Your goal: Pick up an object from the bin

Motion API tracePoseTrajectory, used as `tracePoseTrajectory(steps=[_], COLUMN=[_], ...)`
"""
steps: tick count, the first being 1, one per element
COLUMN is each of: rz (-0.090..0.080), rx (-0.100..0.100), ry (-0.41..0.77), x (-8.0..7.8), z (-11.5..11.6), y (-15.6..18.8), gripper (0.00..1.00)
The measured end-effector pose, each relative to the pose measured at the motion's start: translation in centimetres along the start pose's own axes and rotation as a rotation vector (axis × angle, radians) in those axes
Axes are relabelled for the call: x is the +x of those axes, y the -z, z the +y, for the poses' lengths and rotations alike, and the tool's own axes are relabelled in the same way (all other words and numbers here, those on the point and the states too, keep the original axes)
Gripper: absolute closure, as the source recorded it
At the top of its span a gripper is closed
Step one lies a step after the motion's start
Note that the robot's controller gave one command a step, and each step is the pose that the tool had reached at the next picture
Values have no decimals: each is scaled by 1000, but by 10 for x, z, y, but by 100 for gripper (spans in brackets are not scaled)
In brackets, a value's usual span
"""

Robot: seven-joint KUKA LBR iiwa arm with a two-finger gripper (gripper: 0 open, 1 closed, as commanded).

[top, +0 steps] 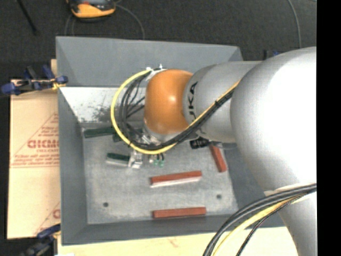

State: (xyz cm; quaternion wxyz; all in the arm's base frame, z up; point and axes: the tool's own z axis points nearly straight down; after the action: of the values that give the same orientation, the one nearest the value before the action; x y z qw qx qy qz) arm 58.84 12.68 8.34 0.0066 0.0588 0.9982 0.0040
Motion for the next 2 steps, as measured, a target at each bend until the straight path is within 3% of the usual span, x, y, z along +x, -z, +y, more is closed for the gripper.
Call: tracePoseTrajectory(steps=[1, 2], rz=[0, 12], rx=[0, 9], ry=[-1, 48], x=[0, -7], z=[0, -11], y=[0, 42], gripper=[100, 100])
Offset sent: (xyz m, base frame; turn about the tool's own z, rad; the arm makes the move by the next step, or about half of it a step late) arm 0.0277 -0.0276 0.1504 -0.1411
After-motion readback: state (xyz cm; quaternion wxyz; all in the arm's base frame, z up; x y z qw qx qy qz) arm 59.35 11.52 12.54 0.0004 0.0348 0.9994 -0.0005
